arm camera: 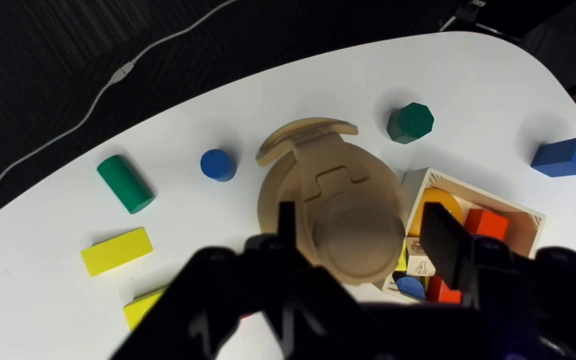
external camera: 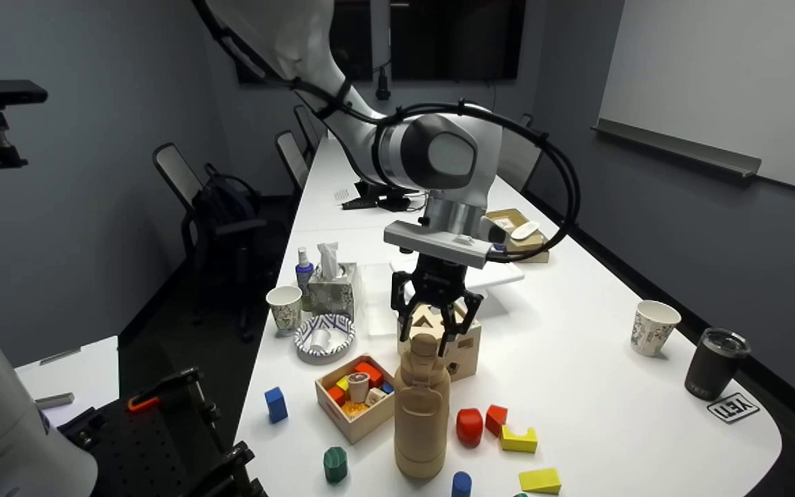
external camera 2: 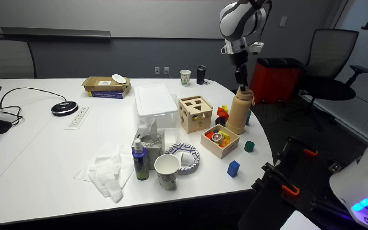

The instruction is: Turn the lid of the brown bottle to the right

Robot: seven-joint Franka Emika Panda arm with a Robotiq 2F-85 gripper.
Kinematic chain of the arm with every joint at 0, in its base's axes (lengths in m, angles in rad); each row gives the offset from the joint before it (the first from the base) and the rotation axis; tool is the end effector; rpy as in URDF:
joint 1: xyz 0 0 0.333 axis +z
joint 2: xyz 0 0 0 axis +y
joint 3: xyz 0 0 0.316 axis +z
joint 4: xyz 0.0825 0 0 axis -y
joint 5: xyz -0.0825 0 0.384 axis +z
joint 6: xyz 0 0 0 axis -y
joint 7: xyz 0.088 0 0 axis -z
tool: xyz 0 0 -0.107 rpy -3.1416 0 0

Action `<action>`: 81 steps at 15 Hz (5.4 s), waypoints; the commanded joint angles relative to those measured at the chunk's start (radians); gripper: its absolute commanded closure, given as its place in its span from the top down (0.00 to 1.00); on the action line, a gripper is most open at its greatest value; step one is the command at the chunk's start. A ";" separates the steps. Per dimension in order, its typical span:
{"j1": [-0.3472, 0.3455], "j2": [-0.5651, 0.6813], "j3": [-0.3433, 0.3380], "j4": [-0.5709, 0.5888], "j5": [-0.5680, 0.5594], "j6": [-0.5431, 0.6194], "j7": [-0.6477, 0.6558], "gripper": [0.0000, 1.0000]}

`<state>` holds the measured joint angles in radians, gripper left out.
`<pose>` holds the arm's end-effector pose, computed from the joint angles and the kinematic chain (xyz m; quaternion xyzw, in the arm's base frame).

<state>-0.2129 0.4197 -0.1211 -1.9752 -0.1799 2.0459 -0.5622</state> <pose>0.5381 -0.1960 0.2343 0.9661 0.1662 -0.1972 0.0124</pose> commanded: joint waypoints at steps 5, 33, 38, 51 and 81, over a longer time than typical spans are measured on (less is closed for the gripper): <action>-0.007 -0.021 0.004 -0.020 -0.040 0.034 0.008 0.20; 0.021 -0.018 -0.024 -0.016 0.070 0.063 0.593 0.20; 0.027 -0.018 -0.036 -0.022 0.078 0.067 0.700 0.20; 0.060 -0.043 -0.071 -0.068 0.126 0.131 0.960 0.20; 0.120 -0.405 -0.014 -0.215 0.148 0.042 0.808 1.00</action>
<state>-0.0928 0.1689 -0.1535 -2.1126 -0.0563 2.1227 0.3344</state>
